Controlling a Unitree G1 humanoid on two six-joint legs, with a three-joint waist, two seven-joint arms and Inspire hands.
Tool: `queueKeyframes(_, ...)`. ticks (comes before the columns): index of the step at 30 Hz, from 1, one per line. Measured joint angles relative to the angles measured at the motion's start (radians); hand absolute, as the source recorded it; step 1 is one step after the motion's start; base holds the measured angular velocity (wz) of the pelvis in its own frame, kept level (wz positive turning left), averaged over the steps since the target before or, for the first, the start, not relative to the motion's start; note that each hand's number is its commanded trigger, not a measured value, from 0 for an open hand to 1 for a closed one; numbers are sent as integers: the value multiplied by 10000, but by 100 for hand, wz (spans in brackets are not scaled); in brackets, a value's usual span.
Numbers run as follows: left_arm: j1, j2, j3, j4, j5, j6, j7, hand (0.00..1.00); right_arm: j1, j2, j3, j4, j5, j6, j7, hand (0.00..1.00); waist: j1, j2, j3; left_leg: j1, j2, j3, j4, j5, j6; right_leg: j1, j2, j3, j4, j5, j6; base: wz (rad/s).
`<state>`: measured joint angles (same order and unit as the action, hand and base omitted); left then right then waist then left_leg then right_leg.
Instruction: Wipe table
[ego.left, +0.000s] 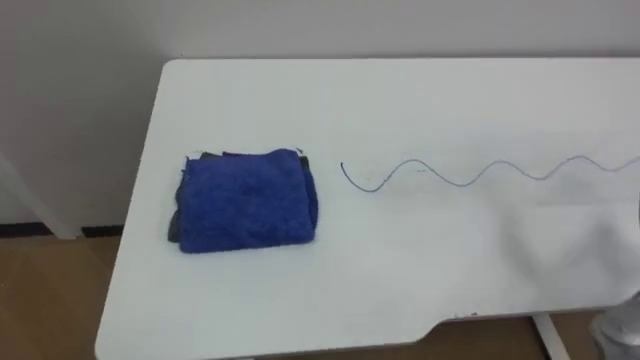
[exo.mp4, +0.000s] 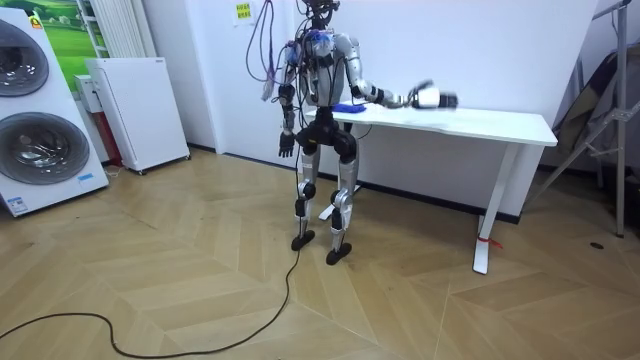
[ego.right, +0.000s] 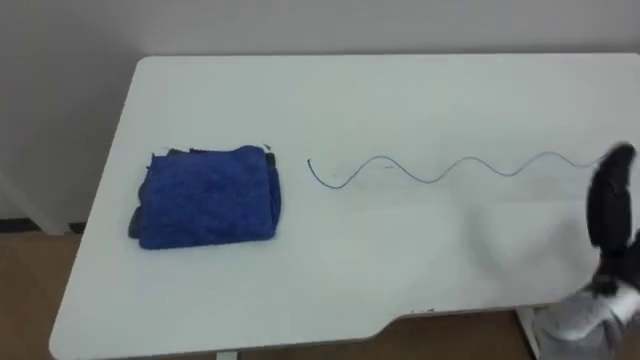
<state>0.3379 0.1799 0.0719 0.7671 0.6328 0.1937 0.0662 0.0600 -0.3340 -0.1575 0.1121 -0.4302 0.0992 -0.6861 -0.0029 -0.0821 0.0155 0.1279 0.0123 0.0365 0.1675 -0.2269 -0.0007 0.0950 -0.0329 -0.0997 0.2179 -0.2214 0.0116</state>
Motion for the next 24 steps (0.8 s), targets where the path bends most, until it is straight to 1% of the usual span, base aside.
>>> queueKeyframes(1, 0, 16, -175, -2, -2, -25, -51, 0, -152, -75, 330, -145, -513, -186, 161, 0, 129, -70, -28, 44, 6, -35, 14, 0, 0, 92, 2, -44, -64, 36, 0, 9)
queueKeyframes(3, 22, 16, -355, -5, -3, -38, -100, 0, -235, -78, 699, -174, -1099, -376, 531, 0, 240, -161, -85, 48, 3, -253, 26, -1, 0, 295, -1, -258, -258, 125, 21, 32)
queueKeyframes(4, -37, 11, -484, -29, -5, -58, -131, 0, -287, -78, 866, -175, -1297, -434, 854, 0, 380, -185, -104, 36, 1, -302, 33, -1, 1, 328, -11, -359, -323, 176, 48, 31)
queueKeyframes(5, -18, 20, -542, -43, -16, -63, -142, 0, -362, -78, 988, -175, -1324, -434, 1019, 0, 423, -182, -103, 15, -1, -303, 36, -1, 1, 329, -14, -385, -323, 180, 50, 14)
queueKeyframes(7, 51, 83, -575, -41, -117, -76, -258, 0, -542, -79, 1524, -185, -1719, -455, 1491, 0, 628, -157, -105, -91, -4, -376, 84, -1, 2, 312, -21, -461, -319, 184, 53, 11)
queueKeyframes(8, 35, 101, -573, -41, -116, -83, -266, 0, -570, -80, 1657, -194, -1791, -456, 1596, 0, 651, -157, -110, -137, -2, -414, 112, -1, 1, 302, -21, -506, -318, 185, 52, 16)
queueKeyframes(9, 5, 118, -610, -40, -116, -122, -268, 0, -634, -79, 1899, -266, -1972, -458, 1842, 0, 690, -156, -114, -176, 2, -470, 145, -1, 1, 302, -18, -572, -304, 186, 50, 17)
queueKeyframes(11, -62, 142, -868, -40, -117, -133, -305, 0, -793, -98, 2344, -408, -2032, -465, 2160, 0, 747, -80, -100, -241, 1, -526, 230, -1, 0, 305, -20, -669, -297, 191, 41, 14)
queueKeyframes(13, -304, 142, -1021, -39, -111, -242, -371, 0, -836, -100, 2656, -528, -2109, -557, 2586, 0, 881, -50, -80, -330, 1, -580, 298, 5, -10, 298, -33, -797, -298, 194, 36, 15)
queueKeyframes(14, -355, 146, -1056, -39, -103, -262, -376, 0, -839, -100, 2697, -532, -2151, -555, 2701, 0, 931, -50, -81, -330, 2, -589, 302, 6, -12, 306, -33, -811, -299, 194, 36, 10)
queueKeyframes(15, -407, 148, -1106, -26, -100, -317, -388, 0, -858, -100, 2789, -535, -2449, -555, 2896, 0, 973, -48, -80, -325, 1, -610, 308, 6, -12, 334, -33, -833, -300, 194, 37, 5)
queueKeyframes(18, -440, 207, -1273, -21, -31, -329, -487, 0, -896, -115, 3186, -797, -3375, -549, 3323, 0, 1168, -76, -82, -326, 4, -593, 179, 7, -13, 285, -22, -778, -306, 194, 37, -4)
queueKeyframes(21, -454, 298, -1417, -22, -15, -323, -497, 0, -900, -145, 3784, -976, -3704, -548, 3730, 0, 1220, -110, -101, -322, 10, -577, 194, 7, -13, 264, -20, -783, -320, 194, 37, 0)
queueKeyframes(22, -482, 356, -1519, -15, -16, -323, -497, 0, -900, -146, 3994, -974, -3761, -535, 3934, 0, 1244, -168, -127, -322, 8, -585, 196, 7, -13, 271, -21, -788, -319, 194, 37, 4)
queueKeyframes(24, -529, 365, -1544, 31, -24, -326, -495, 0, -899, -142, 4245, -940, -4057, -548, 4194, 0, 1366, -142, -92, -298, 2, -584, 215, 7, -13, 309, -28, -787, -322, 195, 37, 4)
